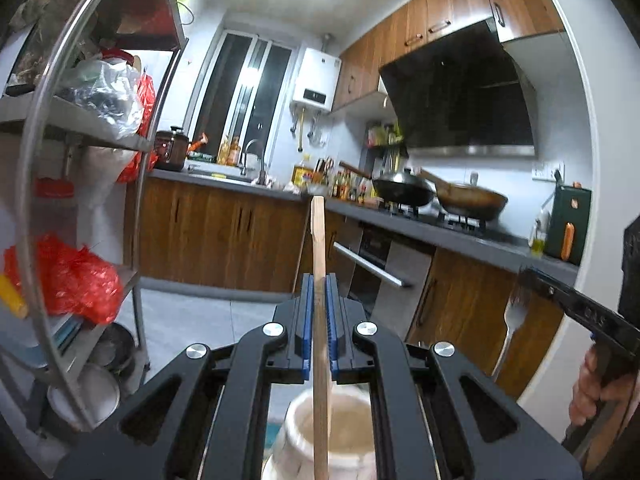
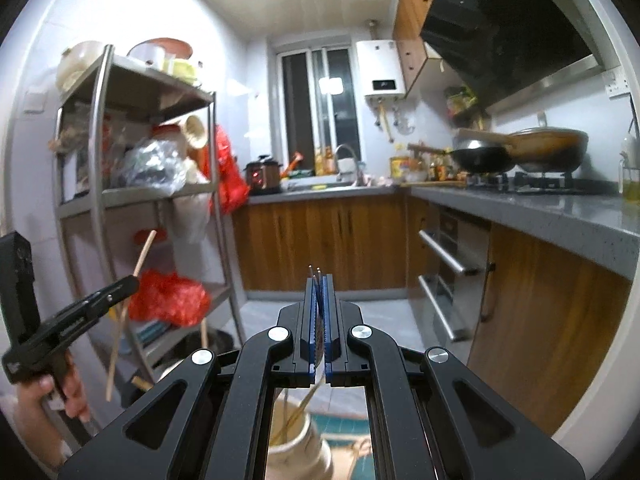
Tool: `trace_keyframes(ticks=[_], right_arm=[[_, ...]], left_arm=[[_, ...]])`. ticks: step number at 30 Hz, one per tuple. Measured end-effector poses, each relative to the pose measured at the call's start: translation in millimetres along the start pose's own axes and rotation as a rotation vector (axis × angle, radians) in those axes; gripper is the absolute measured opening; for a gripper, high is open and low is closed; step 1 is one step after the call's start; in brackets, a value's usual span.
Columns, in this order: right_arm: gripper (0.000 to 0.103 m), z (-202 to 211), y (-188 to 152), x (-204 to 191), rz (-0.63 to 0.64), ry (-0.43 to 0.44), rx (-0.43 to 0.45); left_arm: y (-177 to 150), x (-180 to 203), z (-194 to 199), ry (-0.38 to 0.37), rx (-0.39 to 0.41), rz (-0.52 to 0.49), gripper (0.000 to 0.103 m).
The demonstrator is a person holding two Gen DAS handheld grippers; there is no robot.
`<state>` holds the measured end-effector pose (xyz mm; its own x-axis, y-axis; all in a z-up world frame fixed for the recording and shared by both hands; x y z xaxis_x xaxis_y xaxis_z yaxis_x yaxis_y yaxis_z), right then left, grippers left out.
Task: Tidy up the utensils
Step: 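Lower the chopstick into the large cup while the right tool carries the fork over the small cup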
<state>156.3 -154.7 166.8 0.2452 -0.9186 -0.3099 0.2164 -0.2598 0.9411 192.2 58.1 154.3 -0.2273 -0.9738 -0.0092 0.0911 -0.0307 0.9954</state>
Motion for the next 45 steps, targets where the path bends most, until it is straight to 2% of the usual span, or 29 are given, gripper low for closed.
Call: trace_keyframes(ticks=[6,9,12,20,29,34,45], right_arm=[[0.004,-6,6,15,-0.036,-0.059,0.082],[0.004,-12,-9,19,-0.058,-0.082,0.1],[0.004,-17,-24,16,-0.04,-0.091,0.091],[0.004,-25,-47,9,0.041,-0.064,0.051],[0.004,-42,-72,9,0.073,-0.083,-0.027],[0.004,-48,-81,10,0.075,-0.087,-0.056],[0.004,-55,-89,11,0.069,-0.089,-0.085]], left_arm=[[5,8,-30,0.029,0.064,0.02,0.006],[-4,2,-42,0.071,0.077,0.047,0.006],[-15,-3,-49,0.08,0.058,0.076,0.006],[-46,9,-24,0.047,0.013,0.002,0.006],[-64,3,-11,-0.028,-0.048,0.029,0.006],[-70,2,-14,-0.093,-0.085,0.044,0.006],[-78,1,-18,-0.092,-0.104,0.026,0.006]])
Point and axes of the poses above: each gripper's, at about its wrist camera, not at the fingertips, and z roughly against the way its jaws point, x to its right, y to its top, the point moved 6 cm from there along -z, roughly the way its jaws point, and after that the axes turned 12 degrees about -z, right-handed, at the moved point
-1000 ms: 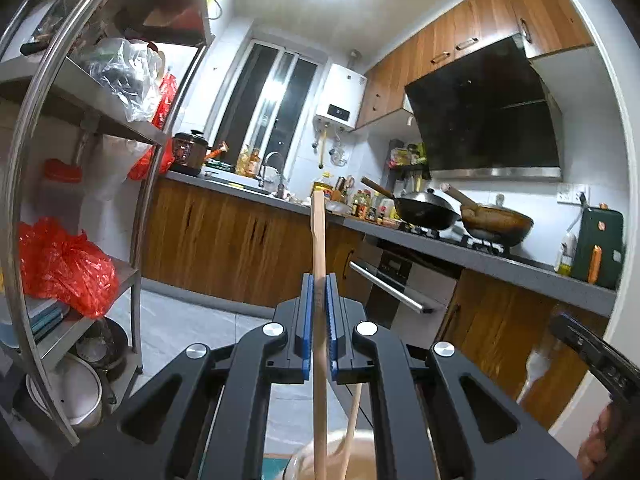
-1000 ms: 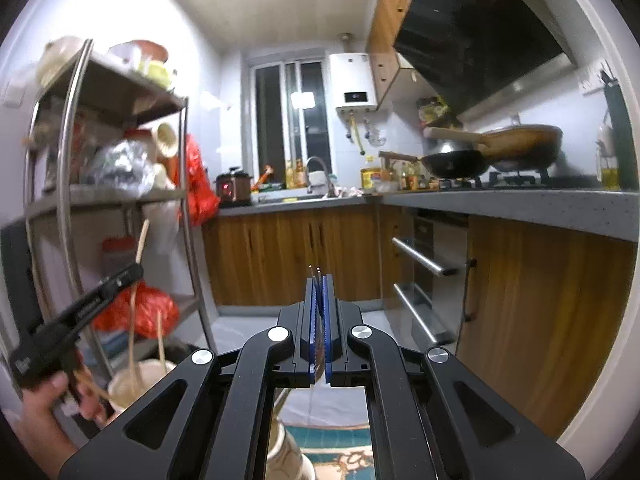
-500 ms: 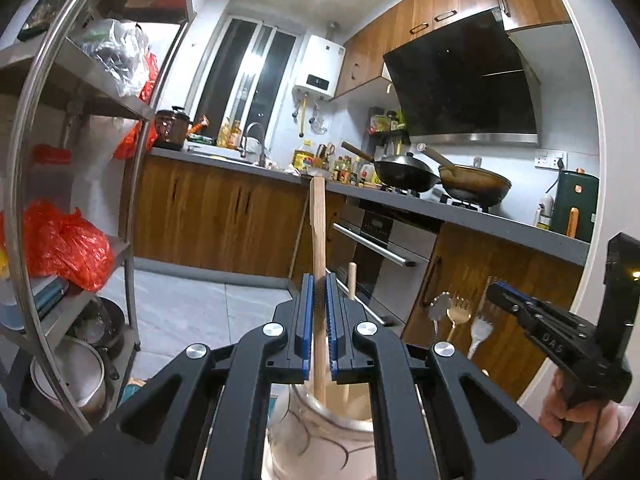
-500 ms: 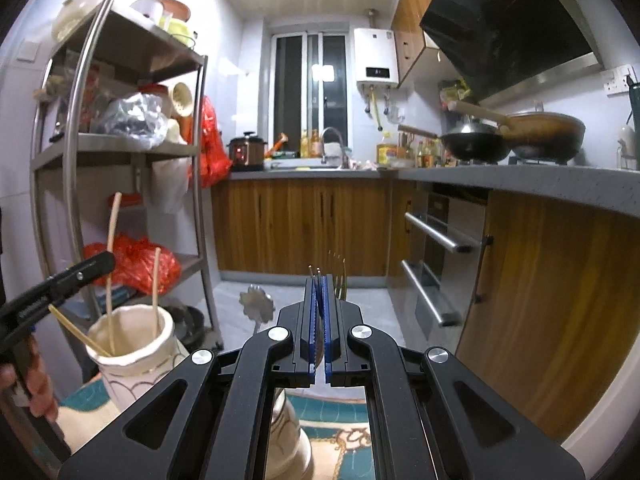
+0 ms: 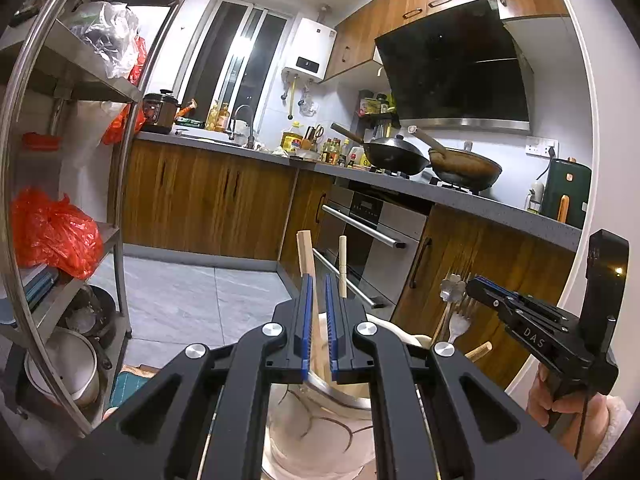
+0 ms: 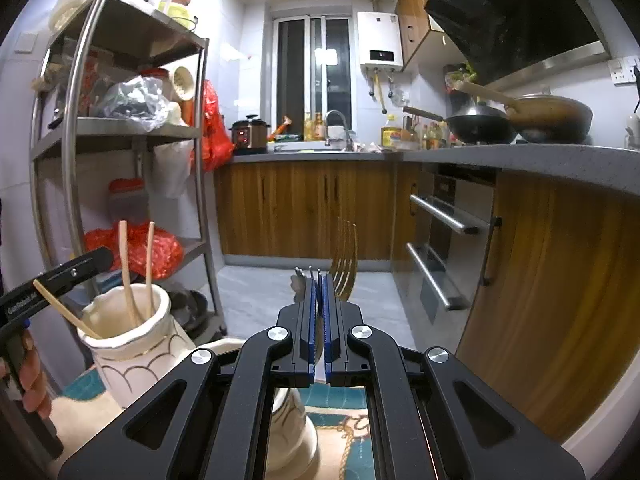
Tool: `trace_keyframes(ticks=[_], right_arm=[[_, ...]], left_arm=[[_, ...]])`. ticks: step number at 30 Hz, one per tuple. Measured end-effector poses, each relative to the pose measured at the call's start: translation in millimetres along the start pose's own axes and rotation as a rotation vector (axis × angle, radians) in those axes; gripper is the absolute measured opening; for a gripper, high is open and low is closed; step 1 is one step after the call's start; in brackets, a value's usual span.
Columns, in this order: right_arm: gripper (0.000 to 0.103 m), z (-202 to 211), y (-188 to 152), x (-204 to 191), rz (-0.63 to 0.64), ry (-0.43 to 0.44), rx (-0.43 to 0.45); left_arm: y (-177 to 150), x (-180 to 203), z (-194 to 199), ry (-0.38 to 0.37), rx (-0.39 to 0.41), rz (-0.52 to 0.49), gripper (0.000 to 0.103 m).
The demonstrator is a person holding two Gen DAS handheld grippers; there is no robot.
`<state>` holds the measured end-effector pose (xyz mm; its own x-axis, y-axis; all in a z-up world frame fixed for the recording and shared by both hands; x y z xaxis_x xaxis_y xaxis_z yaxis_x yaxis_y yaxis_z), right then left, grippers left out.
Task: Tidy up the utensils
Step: 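Lower the chopstick into the large cup while the right tool carries the fork over the small cup, then open the left tool releasing the chopstick while the right tool releases the fork into the small cup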
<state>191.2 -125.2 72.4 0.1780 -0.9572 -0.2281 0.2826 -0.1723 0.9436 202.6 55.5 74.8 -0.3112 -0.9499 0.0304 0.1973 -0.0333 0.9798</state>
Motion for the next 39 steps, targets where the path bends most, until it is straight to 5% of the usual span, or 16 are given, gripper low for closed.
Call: trace_keyframes(ticks=[5,8,11,14,22,30,39], right_arm=[[0.006,1,1,2,-0.009,0.007,-0.001],[0.025,4,3,2,-0.014,0.02,0.004],[0.025,9,6,1,-0.02,0.031,0.013],[0.031,17,9,2,-0.029,0.04,0.015],[0.074,35,9,14,-0.102,0.069,-0.013],[0.092,60,-11,21,-0.113,0.071,-0.043],[0.096,80,-44,30,-0.095,0.033,-0.102]], left_arm=[[0,-1,1,0.021,-0.001,-0.013,0.007],[1,-2,3,0.036,0.001,-0.021,0.009],[3,-2,6,0.05,0.003,-0.028,0.03],[3,-4,11,0.061,0.011,-0.036,0.037],[3,-11,37,0.12,0.033,-0.039,0.067],[-8,-10,71,0.201,0.045,-0.048,0.098],[-38,6,91,0.2,-0.043,-0.053,0.097]])
Point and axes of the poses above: each gripper's, at about its wrist camera, not at the fingertips, and z roughly against the way its jaws point, x to its right, y to its top, the point moved 6 cm from there along -z, roughly the way its jaws point, and after that the axes turned 12 degrees about -z, right-handed, at the moved point
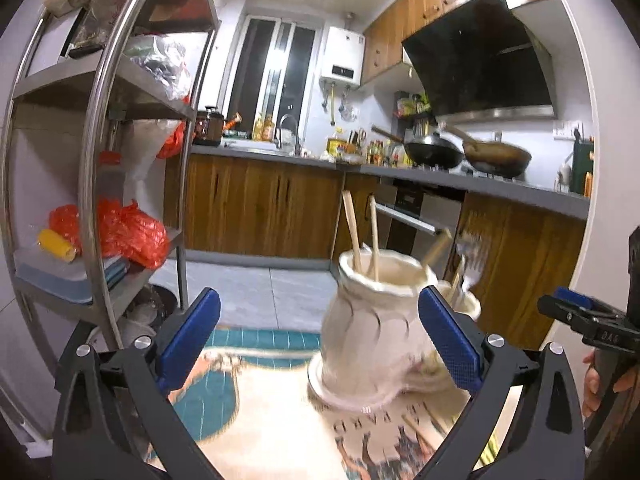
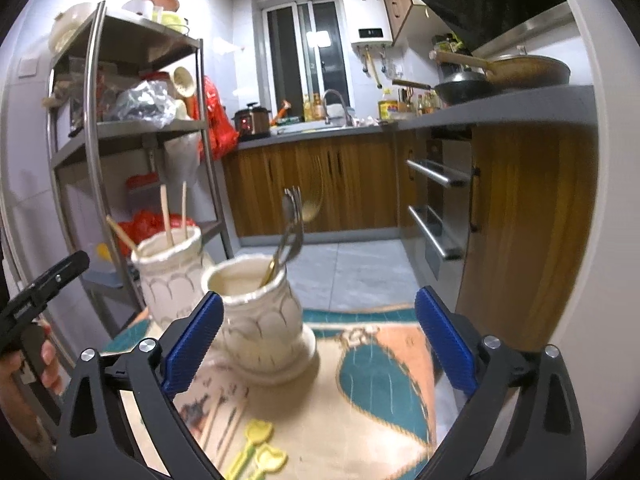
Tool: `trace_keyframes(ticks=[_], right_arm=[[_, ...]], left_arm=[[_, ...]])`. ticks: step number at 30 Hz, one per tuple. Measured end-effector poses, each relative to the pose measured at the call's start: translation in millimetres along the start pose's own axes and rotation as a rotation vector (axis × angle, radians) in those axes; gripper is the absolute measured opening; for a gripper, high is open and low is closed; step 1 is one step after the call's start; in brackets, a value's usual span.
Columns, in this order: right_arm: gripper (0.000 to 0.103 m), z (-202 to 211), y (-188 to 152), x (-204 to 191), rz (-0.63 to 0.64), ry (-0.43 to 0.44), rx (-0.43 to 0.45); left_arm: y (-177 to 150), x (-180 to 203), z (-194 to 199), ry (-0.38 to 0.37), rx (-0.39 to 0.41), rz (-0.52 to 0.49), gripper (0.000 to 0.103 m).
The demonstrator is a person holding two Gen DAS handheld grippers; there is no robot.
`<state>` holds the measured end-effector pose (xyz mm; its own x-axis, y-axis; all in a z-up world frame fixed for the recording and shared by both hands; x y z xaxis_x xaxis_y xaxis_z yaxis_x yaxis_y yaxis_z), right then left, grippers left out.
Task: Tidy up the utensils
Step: 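Open the left tool releasing the chopstick while the right tool releases the fork into the small cup, then move both tools back down to the remaining utensils on the cloth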
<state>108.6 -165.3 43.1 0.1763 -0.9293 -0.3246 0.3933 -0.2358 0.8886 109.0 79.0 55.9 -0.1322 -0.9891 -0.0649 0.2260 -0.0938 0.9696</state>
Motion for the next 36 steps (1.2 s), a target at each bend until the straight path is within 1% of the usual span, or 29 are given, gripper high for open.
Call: trace_keyframes(ticks=[2,5,6,10,12,15,18,23,26,29,32,33,35,36], right_arm=[[0.096,3,-7,4,-0.002,-0.008,-0.014],[0.096,6,-18,9,-0.006,-0.015,-0.043],[0.096,7,-21,11,-0.008,-0.017,-0.051],[0.096,9,-33,15,-0.007,-0.025,-0.086],[0.096,10,-38,16,-0.005,-0.03,-0.095],[0.096,12,-46,17,-0.006,-0.034,-0.122],[0.096,13,-53,18,-0.007,-0.035,-0.149],[0.096,15,-69,18,-0.015,-0.022,-0.222],[0.096,16,-78,16,-0.014,-0.011,-0.261],[0.096,17,-89,9,0.004,0.001,-0.306],[0.09,17,-102,1,0.025,0.01,-0.362],[0.083,17,-107,-2,0.027,0.013,-0.389],[0.075,16,-115,-5,0.016,0.024,-0.429],[0.067,15,-119,-6,0.011,0.029,-0.452]], left_arm=[[-8,7,2,-0.005,-0.029,-0.004,0.097],[-23,18,1,-0.029,-0.092,-0.004,0.097],[-28,23,1,-0.038,-0.118,-0.011,0.097],[-42,41,4,-0.042,-0.166,-0.059,0.097],[-49,50,4,-0.06,-0.191,-0.071,0.097],[-62,60,3,-0.101,-0.246,-0.062,0.097],[-69,66,2,-0.106,-0.272,-0.064,0.097],[-87,84,-2,-0.162,-0.352,-0.073,0.097],[-93,86,-5,-0.152,-0.373,-0.093,0.097],[-97,82,-7,-0.146,-0.387,-0.082,0.097],[-100,80,-10,-0.146,-0.404,-0.082,0.097],[-100,80,-10,-0.147,-0.407,-0.086,0.097],[-101,80,-11,-0.153,-0.41,-0.088,0.097],[-101,80,-11,-0.159,-0.409,-0.087,0.097]])
Point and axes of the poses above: each gripper's, at about its wrist camera, not at the fingertips, and z roughly against the way its jaws point, x to its right, y to its top, the point moved 6 cm from there along -z, roughly the way its jaws point, and after that the axes turned 12 degrees about -z, right-handed, at the moved point
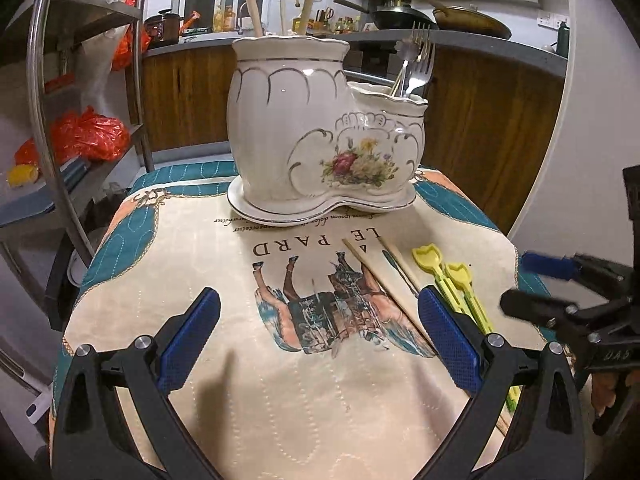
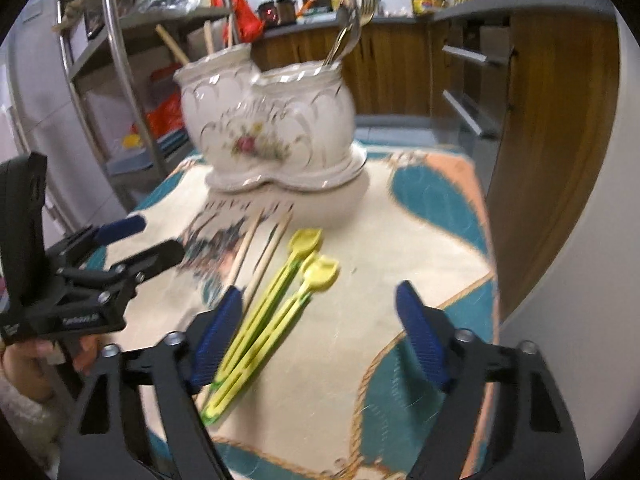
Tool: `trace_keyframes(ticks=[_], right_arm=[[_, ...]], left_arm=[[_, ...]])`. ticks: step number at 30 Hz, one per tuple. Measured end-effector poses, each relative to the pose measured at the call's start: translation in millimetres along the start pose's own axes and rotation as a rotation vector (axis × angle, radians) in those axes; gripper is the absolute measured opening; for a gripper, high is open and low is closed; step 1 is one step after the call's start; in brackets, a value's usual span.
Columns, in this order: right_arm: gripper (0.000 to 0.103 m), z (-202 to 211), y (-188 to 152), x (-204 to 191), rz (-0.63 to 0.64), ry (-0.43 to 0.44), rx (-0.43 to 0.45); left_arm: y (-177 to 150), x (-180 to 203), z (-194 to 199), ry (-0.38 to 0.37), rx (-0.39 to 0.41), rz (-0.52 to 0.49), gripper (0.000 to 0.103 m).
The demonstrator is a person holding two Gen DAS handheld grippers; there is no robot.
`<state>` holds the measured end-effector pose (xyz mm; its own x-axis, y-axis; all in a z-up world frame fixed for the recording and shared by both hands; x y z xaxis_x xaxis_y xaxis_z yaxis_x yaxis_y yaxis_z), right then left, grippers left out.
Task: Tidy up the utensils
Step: 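Move both tools back down to the remaining utensils on the cloth, then grasp a chopstick with the left tool while the right tool grasps a yellow tulip spoon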
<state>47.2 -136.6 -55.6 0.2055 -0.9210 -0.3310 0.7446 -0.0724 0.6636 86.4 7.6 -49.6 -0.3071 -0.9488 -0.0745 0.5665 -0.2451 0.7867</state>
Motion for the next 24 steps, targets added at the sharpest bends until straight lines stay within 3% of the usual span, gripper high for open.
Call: trace_keyframes(ticks=[4,7,14,18,20,24], right_arm=[[0.043,-9,-9,-2,-0.028,0.027,-0.068],[0.031,-12,-12,-7,-0.025,0.03,-0.098],[0.027,-24,-11,-17,0.05,-0.049,-0.121],[0.011,-27,-8,-12,0.074,-0.07,-0.108],[0.011,-26,-5,-5,0.059,-0.066,-0.1],[0.011,-22,1,12,0.048,-0.09,-0.053]], left_arm=[[1,0,1,-0.008,0.005,-0.005,0.097],[1,-1,2,-0.011,0.009,0.0,0.097],[2,-1,4,-0.023,0.016,0.005,0.097],[3,9,3,-0.057,-0.005,0.003,0.097],[3,16,2,-0.071,-0.018,-0.004,0.096],[2,36,-7,-0.078,-0.086,-0.036,0.078]])
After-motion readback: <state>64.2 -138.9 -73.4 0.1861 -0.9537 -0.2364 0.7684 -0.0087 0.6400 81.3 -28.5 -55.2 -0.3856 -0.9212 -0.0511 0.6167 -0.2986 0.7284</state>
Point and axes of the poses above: each gripper's, at about its wrist camera, not at the fingertips, and z roughly against the way its jaws point, x to its right, y to its top, the point moved 6 cm from there along -z, roughly the way its jaws point, and after that the axes turned 12 degrees about -z, right-handed, at the moved point
